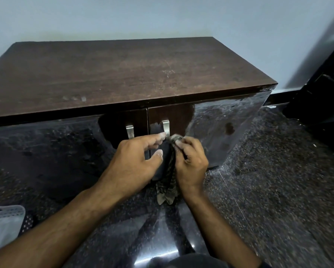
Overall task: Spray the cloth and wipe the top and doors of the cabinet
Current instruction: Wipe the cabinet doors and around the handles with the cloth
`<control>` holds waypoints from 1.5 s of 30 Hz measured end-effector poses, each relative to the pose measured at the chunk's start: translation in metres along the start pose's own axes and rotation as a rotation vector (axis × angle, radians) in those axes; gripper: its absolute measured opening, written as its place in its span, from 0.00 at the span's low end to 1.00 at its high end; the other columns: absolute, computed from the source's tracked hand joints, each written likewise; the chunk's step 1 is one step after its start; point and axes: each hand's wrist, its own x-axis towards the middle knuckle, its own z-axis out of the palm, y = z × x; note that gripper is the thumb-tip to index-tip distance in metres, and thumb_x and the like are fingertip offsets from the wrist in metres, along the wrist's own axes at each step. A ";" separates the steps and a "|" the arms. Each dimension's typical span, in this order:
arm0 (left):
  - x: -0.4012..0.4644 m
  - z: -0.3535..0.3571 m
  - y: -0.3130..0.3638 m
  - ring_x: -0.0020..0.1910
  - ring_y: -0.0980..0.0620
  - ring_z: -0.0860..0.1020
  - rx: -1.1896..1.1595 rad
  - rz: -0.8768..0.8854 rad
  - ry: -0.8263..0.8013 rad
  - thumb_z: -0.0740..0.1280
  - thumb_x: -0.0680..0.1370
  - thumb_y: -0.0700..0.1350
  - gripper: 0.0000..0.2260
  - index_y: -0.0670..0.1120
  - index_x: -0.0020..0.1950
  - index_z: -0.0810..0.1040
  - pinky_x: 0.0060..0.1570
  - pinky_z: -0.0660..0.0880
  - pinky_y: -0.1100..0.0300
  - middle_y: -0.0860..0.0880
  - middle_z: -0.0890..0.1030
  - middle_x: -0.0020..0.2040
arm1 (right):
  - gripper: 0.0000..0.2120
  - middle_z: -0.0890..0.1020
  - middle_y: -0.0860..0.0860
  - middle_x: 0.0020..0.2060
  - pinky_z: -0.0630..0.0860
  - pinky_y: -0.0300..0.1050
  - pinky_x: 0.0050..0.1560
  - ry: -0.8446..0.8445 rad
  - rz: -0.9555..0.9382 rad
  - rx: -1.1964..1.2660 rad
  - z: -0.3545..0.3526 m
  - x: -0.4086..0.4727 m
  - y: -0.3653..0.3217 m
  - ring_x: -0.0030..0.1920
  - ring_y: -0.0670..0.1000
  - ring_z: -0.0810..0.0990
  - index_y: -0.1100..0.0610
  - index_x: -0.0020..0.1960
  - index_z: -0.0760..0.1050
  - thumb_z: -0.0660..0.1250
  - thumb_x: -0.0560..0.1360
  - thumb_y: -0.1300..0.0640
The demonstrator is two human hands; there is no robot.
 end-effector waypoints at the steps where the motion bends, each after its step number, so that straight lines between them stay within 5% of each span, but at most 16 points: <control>1: 0.000 -0.001 0.001 0.58 0.67 0.77 0.003 0.003 0.012 0.69 0.77 0.40 0.20 0.51 0.68 0.77 0.62 0.74 0.65 0.56 0.81 0.62 | 0.03 0.83 0.58 0.47 0.81 0.53 0.49 0.037 0.007 0.021 0.001 0.007 -0.001 0.47 0.57 0.82 0.67 0.46 0.83 0.72 0.73 0.70; 6: 0.001 -0.014 0.008 0.56 0.68 0.78 0.001 0.018 0.146 0.67 0.77 0.38 0.17 0.48 0.64 0.80 0.59 0.73 0.70 0.56 0.83 0.58 | 0.01 0.81 0.57 0.46 0.80 0.44 0.50 0.060 0.075 0.049 0.008 0.001 -0.007 0.47 0.53 0.81 0.66 0.44 0.82 0.73 0.73 0.68; 10: -0.002 -0.020 0.009 0.54 0.67 0.80 0.046 -0.030 0.189 0.65 0.75 0.37 0.19 0.49 0.64 0.81 0.57 0.74 0.72 0.56 0.84 0.57 | 0.03 0.82 0.56 0.43 0.74 0.25 0.50 -0.053 0.170 0.061 0.019 -0.024 -0.017 0.43 0.50 0.82 0.67 0.43 0.83 0.76 0.70 0.69; 19: -0.005 -0.028 0.013 0.51 0.67 0.81 0.003 -0.084 0.242 0.61 0.69 0.43 0.21 0.49 0.60 0.83 0.57 0.77 0.66 0.58 0.85 0.51 | 0.07 0.82 0.67 0.52 0.77 0.58 0.46 -0.183 -0.366 -0.163 0.019 -0.010 -0.050 0.45 0.64 0.79 0.72 0.53 0.80 0.67 0.76 0.71; 30: -0.005 -0.027 0.012 0.50 0.69 0.80 0.000 -0.065 0.219 0.60 0.69 0.42 0.22 0.48 0.61 0.83 0.55 0.76 0.69 0.58 0.85 0.51 | 0.02 0.79 0.56 0.32 0.68 0.51 0.38 -0.023 -0.337 -0.383 0.014 -0.002 -0.059 0.35 0.58 0.77 0.64 0.42 0.84 0.73 0.72 0.67; 45: -0.006 -0.022 0.014 0.54 0.64 0.80 -0.004 -0.007 0.179 0.63 0.73 0.35 0.22 0.48 0.66 0.79 0.56 0.75 0.71 0.54 0.83 0.57 | 0.03 0.78 0.54 0.33 0.63 0.49 0.44 0.063 -0.389 -0.327 0.015 0.017 -0.060 0.39 0.55 0.74 0.63 0.42 0.83 0.72 0.72 0.69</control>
